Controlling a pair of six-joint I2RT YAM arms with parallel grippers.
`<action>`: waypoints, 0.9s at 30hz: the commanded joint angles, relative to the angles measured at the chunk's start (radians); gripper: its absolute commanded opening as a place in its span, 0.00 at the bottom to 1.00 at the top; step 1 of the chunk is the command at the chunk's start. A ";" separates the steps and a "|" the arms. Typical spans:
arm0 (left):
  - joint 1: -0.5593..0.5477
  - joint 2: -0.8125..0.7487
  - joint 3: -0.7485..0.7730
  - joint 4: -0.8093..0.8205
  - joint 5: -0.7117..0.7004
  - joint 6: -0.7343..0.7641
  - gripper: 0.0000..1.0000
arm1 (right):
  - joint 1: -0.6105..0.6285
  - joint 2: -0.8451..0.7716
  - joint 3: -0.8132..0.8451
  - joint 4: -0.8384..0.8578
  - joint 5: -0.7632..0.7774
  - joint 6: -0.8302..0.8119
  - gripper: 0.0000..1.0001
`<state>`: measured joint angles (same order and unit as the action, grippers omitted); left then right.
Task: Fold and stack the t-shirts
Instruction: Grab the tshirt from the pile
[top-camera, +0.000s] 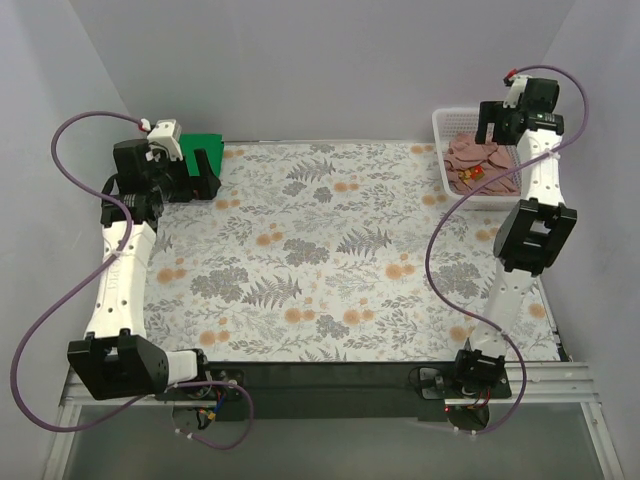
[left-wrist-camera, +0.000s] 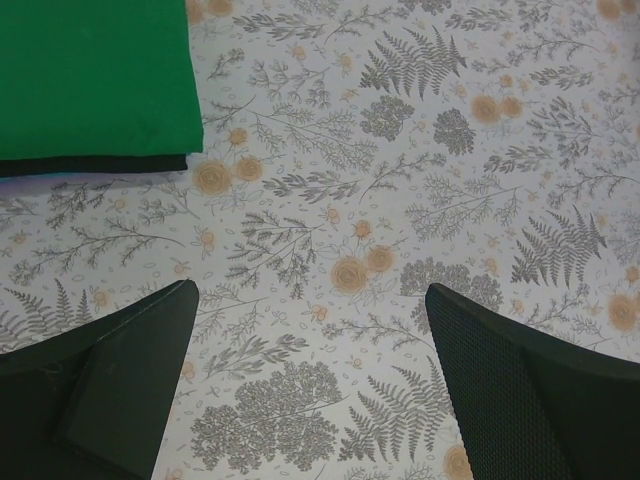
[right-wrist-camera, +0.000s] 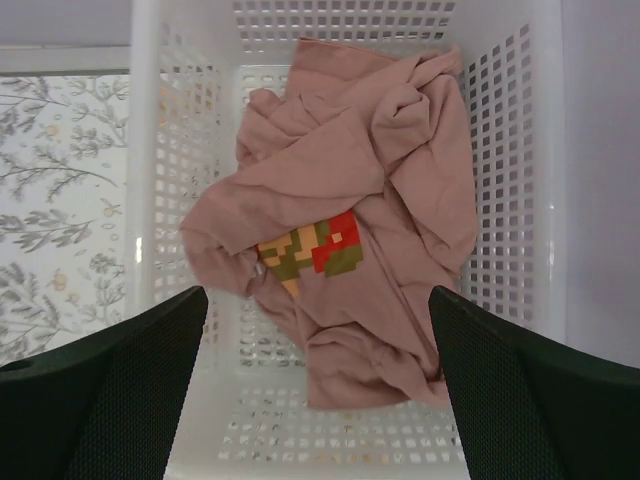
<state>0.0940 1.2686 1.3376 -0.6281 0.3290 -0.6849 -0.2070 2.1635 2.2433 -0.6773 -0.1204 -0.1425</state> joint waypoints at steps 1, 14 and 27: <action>-0.002 0.005 0.015 -0.013 0.004 0.001 0.98 | 0.012 0.087 0.059 0.059 0.001 -0.014 0.98; -0.002 0.054 0.008 -0.111 -0.056 0.012 0.98 | 0.003 0.329 0.023 0.171 0.024 -0.038 0.98; -0.002 0.117 0.034 -0.130 -0.061 -0.001 0.98 | 0.000 0.375 -0.021 0.167 -0.021 -0.092 0.15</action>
<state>0.0940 1.3899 1.3361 -0.7406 0.2733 -0.6807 -0.2001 2.5164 2.2402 -0.5049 -0.1394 -0.2028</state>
